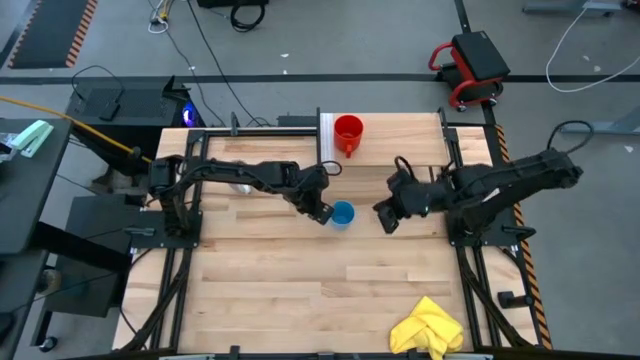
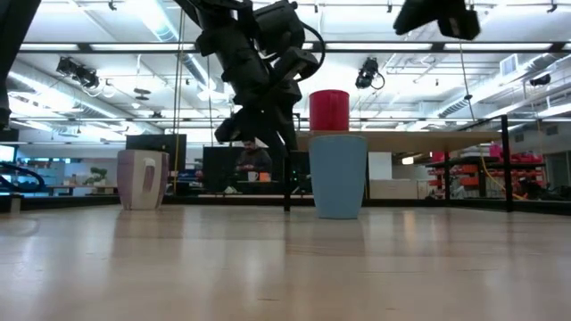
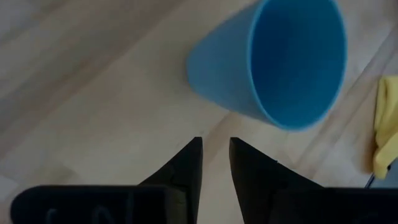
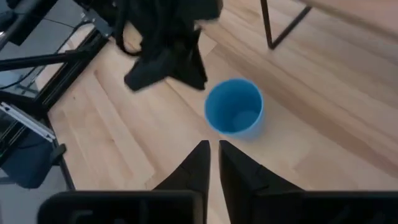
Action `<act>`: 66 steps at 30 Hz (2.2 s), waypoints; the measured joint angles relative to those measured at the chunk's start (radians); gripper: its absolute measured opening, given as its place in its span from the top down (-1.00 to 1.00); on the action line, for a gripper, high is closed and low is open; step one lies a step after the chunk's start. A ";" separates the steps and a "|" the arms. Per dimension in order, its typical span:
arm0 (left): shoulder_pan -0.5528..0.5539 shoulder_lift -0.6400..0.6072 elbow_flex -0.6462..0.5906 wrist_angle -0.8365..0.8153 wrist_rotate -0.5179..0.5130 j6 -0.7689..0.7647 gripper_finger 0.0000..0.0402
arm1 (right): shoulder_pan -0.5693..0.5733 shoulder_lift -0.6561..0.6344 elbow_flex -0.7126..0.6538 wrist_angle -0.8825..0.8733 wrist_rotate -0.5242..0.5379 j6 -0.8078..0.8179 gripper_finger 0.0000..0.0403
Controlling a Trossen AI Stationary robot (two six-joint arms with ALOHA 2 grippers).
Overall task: Stack small to large cups/mugs on shelf
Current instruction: Put the blue cup on the shelf
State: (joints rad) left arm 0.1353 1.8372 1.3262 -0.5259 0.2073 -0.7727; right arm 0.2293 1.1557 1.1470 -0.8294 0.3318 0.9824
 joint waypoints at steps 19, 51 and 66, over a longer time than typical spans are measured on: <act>-0.102 -0.001 0.000 -0.130 0.001 -0.002 0.59 | -0.190 0.226 0.044 -0.034 -0.194 -0.131 0.38; -0.170 -0.001 0.000 -0.139 -0.028 -0.027 0.60 | -0.273 0.456 0.043 0.078 -0.195 -0.197 0.38; -0.173 -0.001 0.000 -0.137 -0.031 -0.028 0.61 | -0.272 0.456 0.043 0.069 -0.203 -0.201 0.38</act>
State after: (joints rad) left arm -0.0372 1.8366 1.3262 -0.6627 0.1768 -0.8006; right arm -0.0429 1.6119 1.1904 -0.7605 0.1291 0.7818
